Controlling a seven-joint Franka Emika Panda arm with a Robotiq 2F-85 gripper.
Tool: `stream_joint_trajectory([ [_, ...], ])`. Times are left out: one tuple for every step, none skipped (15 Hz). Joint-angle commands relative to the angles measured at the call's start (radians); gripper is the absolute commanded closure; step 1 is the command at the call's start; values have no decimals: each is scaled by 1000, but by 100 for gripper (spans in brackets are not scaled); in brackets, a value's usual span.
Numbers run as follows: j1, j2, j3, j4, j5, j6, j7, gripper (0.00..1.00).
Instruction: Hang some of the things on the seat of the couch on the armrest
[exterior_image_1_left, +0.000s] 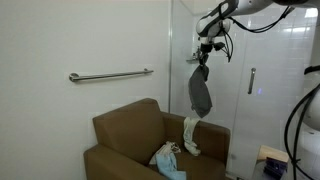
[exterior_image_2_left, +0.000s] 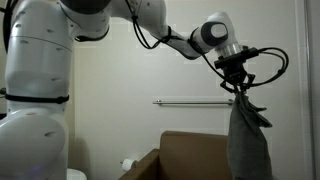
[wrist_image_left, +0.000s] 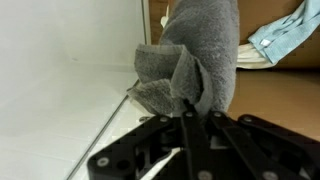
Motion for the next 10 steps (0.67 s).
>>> stream_joint_trajectory([
  [-30,136,18,91,72,-3,55,97],
  [-38,173,22,110,89,1,77,97],
  [-47,211,28,131,110,2,105,97],
  [-56,245,34,152,125,6,138,97],
  [-68,284,42,170,149,16,173,97],
  [-79,309,51,189,164,19,205,97],
  [-92,340,61,208,177,27,236,97],
  [-104,362,71,228,188,31,262,97],
  [-114,378,78,246,195,32,288,97],
  [-125,396,85,267,199,32,310,97],
])
